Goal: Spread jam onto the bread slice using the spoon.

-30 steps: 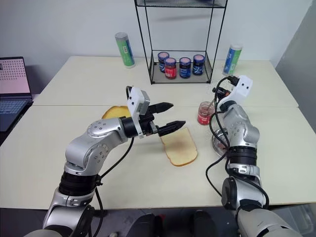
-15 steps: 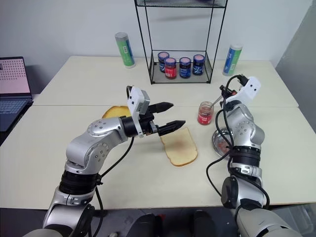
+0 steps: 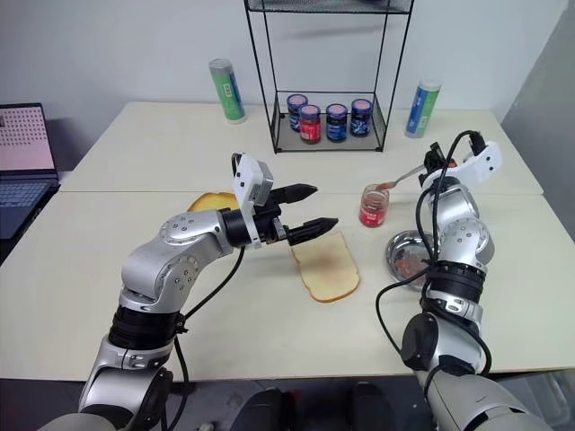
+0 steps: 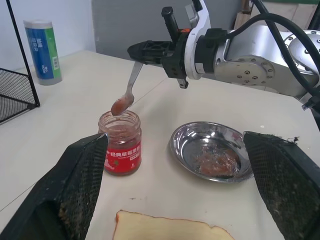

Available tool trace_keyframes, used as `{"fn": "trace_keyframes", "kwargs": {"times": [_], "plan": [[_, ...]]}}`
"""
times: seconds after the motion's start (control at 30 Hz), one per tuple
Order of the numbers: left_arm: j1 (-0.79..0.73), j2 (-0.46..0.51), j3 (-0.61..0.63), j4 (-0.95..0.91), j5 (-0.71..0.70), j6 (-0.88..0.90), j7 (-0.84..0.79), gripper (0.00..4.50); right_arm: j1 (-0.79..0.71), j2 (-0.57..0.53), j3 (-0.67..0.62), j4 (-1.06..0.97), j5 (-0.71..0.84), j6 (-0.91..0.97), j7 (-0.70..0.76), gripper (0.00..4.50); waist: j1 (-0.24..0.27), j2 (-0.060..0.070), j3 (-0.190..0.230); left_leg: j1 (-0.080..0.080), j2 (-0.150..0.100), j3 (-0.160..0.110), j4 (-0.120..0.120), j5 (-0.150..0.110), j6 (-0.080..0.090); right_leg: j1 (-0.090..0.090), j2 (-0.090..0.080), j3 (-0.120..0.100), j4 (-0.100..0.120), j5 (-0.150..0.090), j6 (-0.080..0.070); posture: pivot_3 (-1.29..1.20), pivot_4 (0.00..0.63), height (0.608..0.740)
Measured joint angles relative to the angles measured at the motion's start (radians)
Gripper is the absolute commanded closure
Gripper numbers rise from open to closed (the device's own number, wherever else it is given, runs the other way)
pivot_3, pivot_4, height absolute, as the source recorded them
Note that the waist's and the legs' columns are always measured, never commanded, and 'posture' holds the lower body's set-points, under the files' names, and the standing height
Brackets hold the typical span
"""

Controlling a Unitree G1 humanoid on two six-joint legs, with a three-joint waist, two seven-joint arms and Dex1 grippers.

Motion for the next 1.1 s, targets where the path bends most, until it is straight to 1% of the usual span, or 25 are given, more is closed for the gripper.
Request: {"fn": "trace_keyframes", "kwargs": {"times": [0.23,0.37,0.47,0.63,0.73,0.77,0.93,1.1], "plan": [[-0.001,0.017,0.0,-0.001,-0.001,0.002,-0.005,0.0,0.0,0.026,-0.036,-0.008,0.097,-0.003,-0.022,4.49,0.0,0.001,0.0,0.0,0.0,0.0,0.0,0.0,0.0,0.0,0.0,0.0,0.0,0.0,0.0,0.0,0.15,0.74],[0.003,0.054,0.002,-0.009,-0.005,0.004,-0.033,0.0,0.006,0.025,-0.025,-0.124,0.174,0.043,-0.013,4.49,0.0,0.003,0.002,-0.001,0.0,0.0,-0.001,0.0,0.0,-0.001,0.0,0.0,0.0,0.0,0.0,0.0,0.15,0.74],[0.027,0.091,0.011,-0.032,-0.022,0.008,-0.061,0.0,0.015,0.018,0.016,-0.222,0.223,0.102,-0.008,4.49,-0.003,0.004,0.002,-0.001,0.0,0.0,-0.001,0.0,0.0,-0.002,0.0,0.0,0.0,0.0,0.0,0.0,0.15,0.74],[0.134,0.179,0.053,-0.109,-0.078,0.044,-0.108,0.0,0.067,-0.018,0.141,-0.387,0.263,0.216,0.028,4.49,-0.004,0.004,0.002,-0.002,0.001,0.0,-0.001,0.0,0.0,-0.003,0.0,0.0,0.0,0.0,0.0,0.0,0.15,0.74],[0.251,0.25,0.11,-0.199,-0.132,0.075,-0.128,0.0,0.124,-0.051,0.271,-0.484,0.245,0.265,0.081,4.49,-0.005,0.004,0.002,-0.002,0.001,0.0,-0.002,0.0,0.0,-0.003,0.0,0.001,0.0,-0.001,-0.001,0.0,0.15,0.74],[0.272,0.262,0.123,-0.21,-0.141,0.083,-0.131,0.0,0.135,-0.054,0.295,-0.501,0.235,0.27,0.091,4.49,-0.004,0.004,0.002,-0.002,0.001,0.0,-0.002,0.0,0.0,-0.003,0.0,0.0,0.0,-0.001,-0.001,0.0,0.15,0.74],[0.376,0.283,0.171,-0.285,-0.162,0.088,-0.097,0.0,0.206,-0.068,0.45,-0.564,0.145,0.262,0.17,4.49,0.003,0.003,0.002,-0.002,0.0,0.0,-0.001,0.0,0.0,-0.003,0.0,0.0,0.0,-0.001,0.0,0.0,0.15,0.74],[0.426,0.286,0.167,-0.316,-0.141,0.071,-0.063,0.0,0.269,-0.12,0.546,-0.591,0.046,0.229,0.256,4.49,0.003,0.003,0.003,-0.002,0.0,0.0,-0.001,0.0,0.0,-0.002,-0.001,0.0,-0.001,-0.001,0.0,0.0,0.15,0.74]]}}
